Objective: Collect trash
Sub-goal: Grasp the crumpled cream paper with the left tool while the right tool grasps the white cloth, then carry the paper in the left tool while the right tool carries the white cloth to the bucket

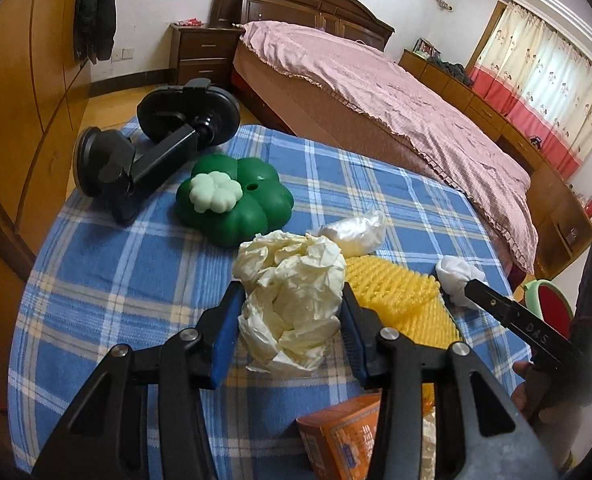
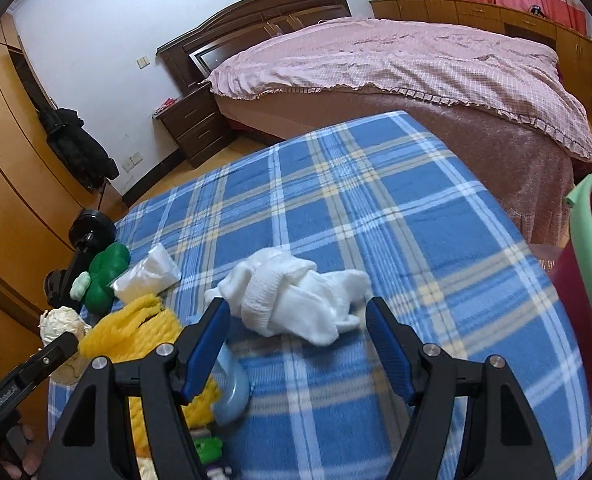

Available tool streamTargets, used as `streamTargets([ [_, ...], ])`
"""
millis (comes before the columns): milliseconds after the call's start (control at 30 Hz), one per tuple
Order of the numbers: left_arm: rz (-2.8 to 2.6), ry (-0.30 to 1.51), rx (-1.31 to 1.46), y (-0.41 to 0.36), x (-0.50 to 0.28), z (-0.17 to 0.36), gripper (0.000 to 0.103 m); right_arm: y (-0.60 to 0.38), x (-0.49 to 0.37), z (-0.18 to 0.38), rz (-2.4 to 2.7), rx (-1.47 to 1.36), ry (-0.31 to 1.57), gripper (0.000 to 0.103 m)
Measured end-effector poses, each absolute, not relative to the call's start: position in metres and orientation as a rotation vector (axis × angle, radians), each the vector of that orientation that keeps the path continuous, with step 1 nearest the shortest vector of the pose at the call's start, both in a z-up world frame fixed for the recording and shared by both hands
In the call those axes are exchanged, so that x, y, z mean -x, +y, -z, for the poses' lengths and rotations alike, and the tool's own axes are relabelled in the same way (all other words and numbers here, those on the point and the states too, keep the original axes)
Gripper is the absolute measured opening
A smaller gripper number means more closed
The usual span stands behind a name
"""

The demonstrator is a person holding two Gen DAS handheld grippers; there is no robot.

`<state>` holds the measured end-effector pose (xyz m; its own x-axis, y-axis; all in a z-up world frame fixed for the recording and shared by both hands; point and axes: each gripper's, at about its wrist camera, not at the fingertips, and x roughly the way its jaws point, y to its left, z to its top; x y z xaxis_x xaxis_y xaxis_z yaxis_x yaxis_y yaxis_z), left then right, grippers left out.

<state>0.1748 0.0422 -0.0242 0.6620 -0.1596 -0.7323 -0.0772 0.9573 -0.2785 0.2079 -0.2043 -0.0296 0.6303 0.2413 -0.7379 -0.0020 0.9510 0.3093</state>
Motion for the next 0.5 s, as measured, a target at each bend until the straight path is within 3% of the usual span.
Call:
streamTargets([
  [167,0.044,0.853,0.295,0.04,-0.177,0.028,0.047,-0.198,-0.216,0.036,-0.144,-0.258,0.875,0.069],
  [333,0.044,0.857,0.299,0.04,-0.176,0.03,0.047,-0.19,-0.214,0.038,-0.183,-0.23,0.875,0.038],
  [500,0.044,0.841,0.291,0.039,-0.17,0.027,0.047,-0.183,-0.208,0.034,-0.234,-0.203,0.866,0.022],
])
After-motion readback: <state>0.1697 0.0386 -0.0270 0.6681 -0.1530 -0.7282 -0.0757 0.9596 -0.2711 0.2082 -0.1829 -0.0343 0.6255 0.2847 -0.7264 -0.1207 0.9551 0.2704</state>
